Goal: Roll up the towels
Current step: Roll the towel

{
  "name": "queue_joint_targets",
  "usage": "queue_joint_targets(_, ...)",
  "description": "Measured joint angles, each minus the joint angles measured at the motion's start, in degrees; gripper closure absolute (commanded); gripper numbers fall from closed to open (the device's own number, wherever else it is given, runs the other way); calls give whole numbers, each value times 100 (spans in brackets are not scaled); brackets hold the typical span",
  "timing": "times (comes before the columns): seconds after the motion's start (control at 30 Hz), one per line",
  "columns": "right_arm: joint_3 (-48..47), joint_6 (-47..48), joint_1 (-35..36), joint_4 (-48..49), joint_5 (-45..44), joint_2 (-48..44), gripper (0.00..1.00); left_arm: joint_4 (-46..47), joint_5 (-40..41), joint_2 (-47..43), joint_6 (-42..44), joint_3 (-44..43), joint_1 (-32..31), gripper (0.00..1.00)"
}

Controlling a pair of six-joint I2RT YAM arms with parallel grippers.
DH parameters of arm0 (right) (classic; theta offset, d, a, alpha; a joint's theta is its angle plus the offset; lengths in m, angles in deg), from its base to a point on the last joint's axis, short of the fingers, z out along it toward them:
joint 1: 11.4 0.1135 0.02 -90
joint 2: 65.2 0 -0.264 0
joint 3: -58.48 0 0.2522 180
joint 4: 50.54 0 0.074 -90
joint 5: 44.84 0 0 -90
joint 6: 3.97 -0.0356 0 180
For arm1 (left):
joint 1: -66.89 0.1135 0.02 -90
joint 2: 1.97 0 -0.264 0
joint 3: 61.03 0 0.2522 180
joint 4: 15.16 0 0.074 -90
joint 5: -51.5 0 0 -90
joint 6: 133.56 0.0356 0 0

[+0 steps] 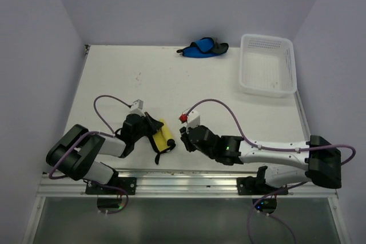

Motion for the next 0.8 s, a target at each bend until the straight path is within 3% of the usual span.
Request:
queue_joint_targets(0.13, 22, -485, -597, 125, 393, -101, 64, 9, 15, 9, -24, 0, 0, 100)
queue_joint_targets(0.3, 31, -1283, -1051, 544, 1222, 455, 52, 22, 83, 4, -70, 13, 0, 100)
queue_joint_targets(0.53, 15, -2074, -1040, 955, 1969, 1425, 48, 44, 125, 4, -90, 26, 0, 100)
queue_joint_targets(0.8, -24, -2164, -1040, 1152, 2061, 1655, 45, 120, 122, 66, -87, 26, 2, 100)
